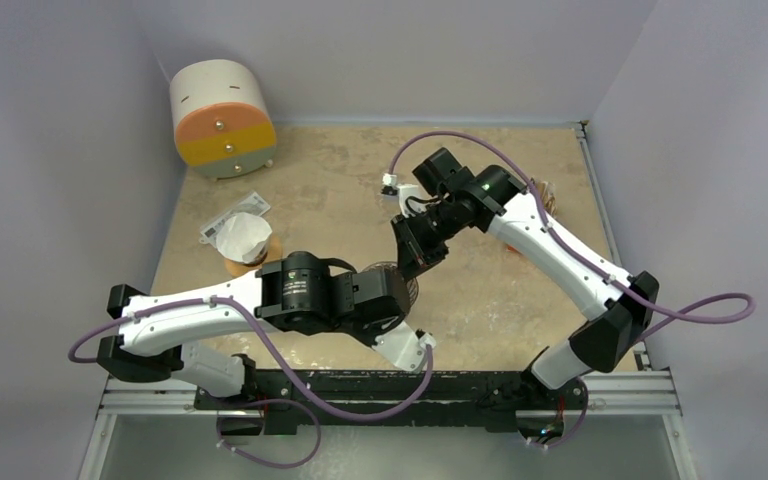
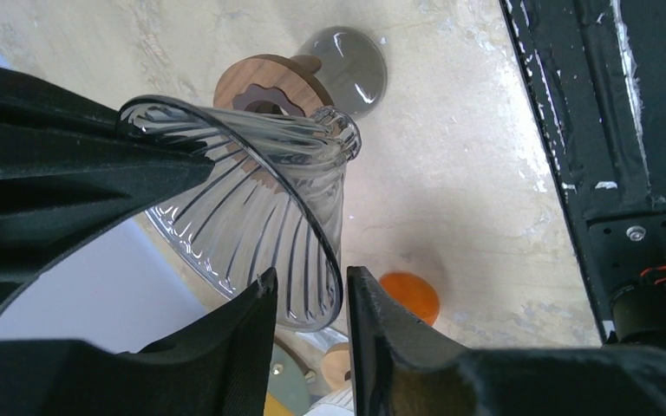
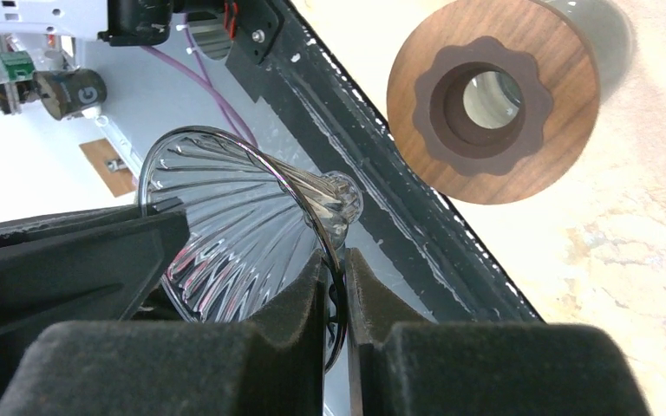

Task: Place the coffee filter in the dripper
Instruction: Pick up the coffee dripper from the center of the board, then place the coffee dripper in the dripper holder.

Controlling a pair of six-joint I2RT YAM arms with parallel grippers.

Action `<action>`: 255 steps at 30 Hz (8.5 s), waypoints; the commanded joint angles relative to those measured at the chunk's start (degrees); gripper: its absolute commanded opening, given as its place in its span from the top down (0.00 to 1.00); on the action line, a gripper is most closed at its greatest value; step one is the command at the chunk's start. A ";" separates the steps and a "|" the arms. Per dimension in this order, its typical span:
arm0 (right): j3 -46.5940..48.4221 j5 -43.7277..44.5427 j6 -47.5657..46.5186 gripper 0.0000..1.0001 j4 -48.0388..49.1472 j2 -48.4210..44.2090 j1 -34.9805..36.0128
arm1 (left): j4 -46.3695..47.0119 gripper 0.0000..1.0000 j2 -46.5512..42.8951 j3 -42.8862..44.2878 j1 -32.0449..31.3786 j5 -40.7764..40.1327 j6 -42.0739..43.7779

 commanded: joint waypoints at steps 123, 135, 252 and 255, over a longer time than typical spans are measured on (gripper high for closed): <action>-24.42 45.48 37.95 1.00 21.98 -23.97 12.36 | 26.52 1.00 -6.34 -20.08 41.43 32.58 -85.89; -25.05 42.48 39.28 1.00 21.62 -22.43 12.39 | 25.29 1.00 -5.35 -19.56 41.46 31.07 -84.50; -24.64 33.34 37.74 0.66 21.57 -17.46 6.60 | 21.72 0.75 3.36 -15.69 43.23 34.05 -77.33; -23.57 34.33 37.48 0.60 21.44 -17.45 6.58 | 20.49 0.69 3.55 -14.37 43.17 33.23 -76.57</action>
